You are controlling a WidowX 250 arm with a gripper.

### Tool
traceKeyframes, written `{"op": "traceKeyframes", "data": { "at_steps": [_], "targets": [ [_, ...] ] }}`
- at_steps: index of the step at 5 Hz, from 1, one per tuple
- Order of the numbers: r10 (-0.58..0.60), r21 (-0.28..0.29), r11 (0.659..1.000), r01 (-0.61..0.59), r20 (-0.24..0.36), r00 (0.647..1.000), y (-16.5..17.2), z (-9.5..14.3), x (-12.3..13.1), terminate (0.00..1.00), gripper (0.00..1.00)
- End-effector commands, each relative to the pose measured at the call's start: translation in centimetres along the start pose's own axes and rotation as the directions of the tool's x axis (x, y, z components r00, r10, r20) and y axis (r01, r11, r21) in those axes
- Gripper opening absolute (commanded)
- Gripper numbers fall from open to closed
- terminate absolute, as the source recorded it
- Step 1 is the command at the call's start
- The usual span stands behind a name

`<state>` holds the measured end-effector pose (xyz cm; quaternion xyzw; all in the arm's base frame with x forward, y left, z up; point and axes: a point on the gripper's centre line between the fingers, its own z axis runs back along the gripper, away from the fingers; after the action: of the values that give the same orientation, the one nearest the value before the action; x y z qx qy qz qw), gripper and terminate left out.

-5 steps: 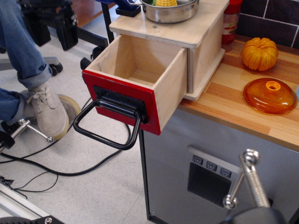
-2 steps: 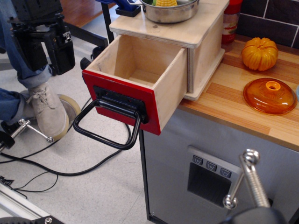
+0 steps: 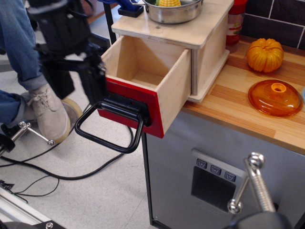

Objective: Close drawer of box

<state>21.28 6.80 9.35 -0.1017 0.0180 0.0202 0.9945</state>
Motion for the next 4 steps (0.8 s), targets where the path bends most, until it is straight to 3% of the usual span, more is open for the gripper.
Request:
{"op": "traceKeyframes", "data": {
  "at_steps": [1, 4],
  "targets": [
    [0.023, 0.035, 0.999, -0.027, 0.118, 0.993, -1.1, -0.7, 1.1, 0.00, 1.00],
    [0.079, 0.025, 0.996, -0.087, 0.226, 0.971, -1.6, 0.4, 6.3, 0.00, 1.00]
  ]
}}
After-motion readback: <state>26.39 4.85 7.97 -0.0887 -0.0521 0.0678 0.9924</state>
